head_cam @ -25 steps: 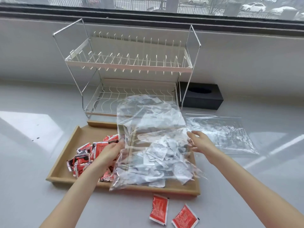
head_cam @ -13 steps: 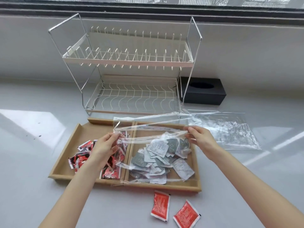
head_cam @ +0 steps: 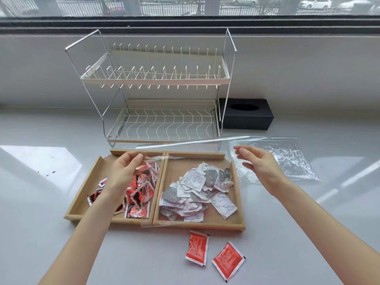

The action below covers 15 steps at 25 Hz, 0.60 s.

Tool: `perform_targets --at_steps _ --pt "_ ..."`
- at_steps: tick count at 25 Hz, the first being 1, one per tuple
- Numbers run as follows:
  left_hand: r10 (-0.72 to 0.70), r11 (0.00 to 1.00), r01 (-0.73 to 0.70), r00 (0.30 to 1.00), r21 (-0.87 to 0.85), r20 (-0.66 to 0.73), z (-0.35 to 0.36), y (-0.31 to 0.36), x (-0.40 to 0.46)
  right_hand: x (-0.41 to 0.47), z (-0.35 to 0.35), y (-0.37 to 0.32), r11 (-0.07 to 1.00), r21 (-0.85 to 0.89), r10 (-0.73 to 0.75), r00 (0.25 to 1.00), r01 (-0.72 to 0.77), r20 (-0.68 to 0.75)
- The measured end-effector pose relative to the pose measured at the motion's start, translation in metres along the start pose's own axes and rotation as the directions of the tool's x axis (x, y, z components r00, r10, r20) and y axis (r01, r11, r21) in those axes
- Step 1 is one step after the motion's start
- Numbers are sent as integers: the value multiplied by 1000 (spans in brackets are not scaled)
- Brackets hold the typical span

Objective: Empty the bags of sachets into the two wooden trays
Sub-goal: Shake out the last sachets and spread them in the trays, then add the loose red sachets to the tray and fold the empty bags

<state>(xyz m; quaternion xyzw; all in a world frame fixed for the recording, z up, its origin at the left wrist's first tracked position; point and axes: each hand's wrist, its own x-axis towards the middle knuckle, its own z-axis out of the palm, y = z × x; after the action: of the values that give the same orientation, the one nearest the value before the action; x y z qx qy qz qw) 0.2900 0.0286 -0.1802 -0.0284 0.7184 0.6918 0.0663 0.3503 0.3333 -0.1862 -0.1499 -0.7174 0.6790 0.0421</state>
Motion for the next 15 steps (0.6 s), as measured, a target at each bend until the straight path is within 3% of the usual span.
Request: perform_targets --at_steps 3,9,15 --pt "171 980 -174 985 94 37 5 10 -11 -5 -16 -8 996 55 -67 997 68 -30" --pt "319 804 -382 924 455 212 28 28 -15 -13 -66 -29 976 -151 -150 987 157 60" --pt "382 762 -427 903 487 195 80 47 -6 -10 -114 -43 966 -161 -220 969 201 -110"
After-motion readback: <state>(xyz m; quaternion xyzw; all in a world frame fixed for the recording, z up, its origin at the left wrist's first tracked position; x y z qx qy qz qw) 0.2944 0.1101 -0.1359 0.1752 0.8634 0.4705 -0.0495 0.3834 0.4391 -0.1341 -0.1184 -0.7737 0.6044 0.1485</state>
